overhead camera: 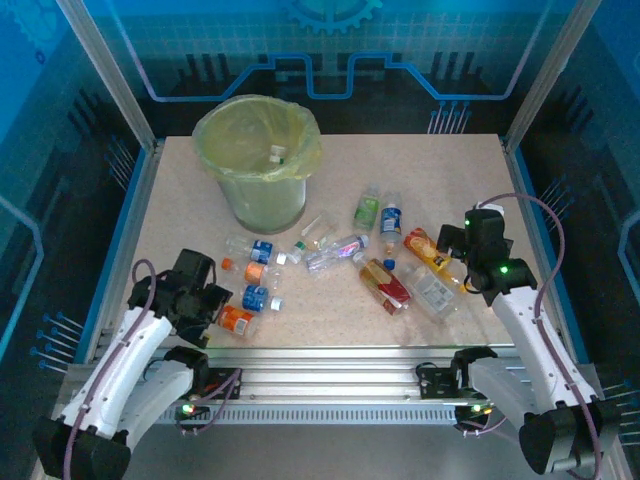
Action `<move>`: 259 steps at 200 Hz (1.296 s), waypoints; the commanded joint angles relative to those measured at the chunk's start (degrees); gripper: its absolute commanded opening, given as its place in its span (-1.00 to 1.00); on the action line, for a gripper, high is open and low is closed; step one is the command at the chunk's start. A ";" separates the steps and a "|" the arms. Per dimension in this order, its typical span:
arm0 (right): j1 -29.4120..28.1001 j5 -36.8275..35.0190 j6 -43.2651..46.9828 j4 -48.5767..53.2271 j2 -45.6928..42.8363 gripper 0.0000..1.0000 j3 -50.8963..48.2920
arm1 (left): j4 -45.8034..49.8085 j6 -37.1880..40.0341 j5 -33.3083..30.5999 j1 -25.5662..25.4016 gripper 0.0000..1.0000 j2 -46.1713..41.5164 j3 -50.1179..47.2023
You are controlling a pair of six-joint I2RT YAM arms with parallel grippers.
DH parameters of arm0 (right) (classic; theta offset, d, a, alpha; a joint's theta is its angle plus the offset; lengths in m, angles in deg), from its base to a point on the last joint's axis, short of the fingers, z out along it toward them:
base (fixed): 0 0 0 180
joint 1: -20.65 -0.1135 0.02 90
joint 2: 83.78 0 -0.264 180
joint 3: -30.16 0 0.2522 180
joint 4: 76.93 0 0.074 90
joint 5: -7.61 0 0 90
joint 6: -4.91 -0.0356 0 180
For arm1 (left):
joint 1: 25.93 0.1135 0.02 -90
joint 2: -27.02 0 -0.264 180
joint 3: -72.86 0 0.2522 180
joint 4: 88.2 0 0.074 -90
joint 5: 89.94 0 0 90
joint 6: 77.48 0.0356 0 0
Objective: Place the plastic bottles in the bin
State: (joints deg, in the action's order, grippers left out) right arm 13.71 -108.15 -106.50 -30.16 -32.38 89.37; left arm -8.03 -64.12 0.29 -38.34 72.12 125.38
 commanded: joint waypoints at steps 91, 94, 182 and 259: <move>1.19 -1.05 -0.21 1.40 -0.33 0.99 1.39 | -12.25 -1.50 5.35 -0.60 0.56 5.83 -7.60; 1.20 -1.03 -0.21 1.50 -0.33 0.99 1.35 | -12.24 -1.56 5.19 -0.58 0.56 5.77 -7.71; 1.46 -1.48 -0.82 1.70 -1.98 0.99 0.44 | -13.44 -2.17 2.30 -0.60 0.49 5.62 -11.08; 1.54 -1.40 -0.83 2.51 -2.97 0.99 0.55 | -18.50 -4.19 1.04 -0.43 0.22 6.40 -14.25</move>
State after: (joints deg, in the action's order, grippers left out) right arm 14.34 -108.96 -106.59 -29.07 -34.40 89.37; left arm -25.56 -66.81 3.22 -38.53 78.83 111.72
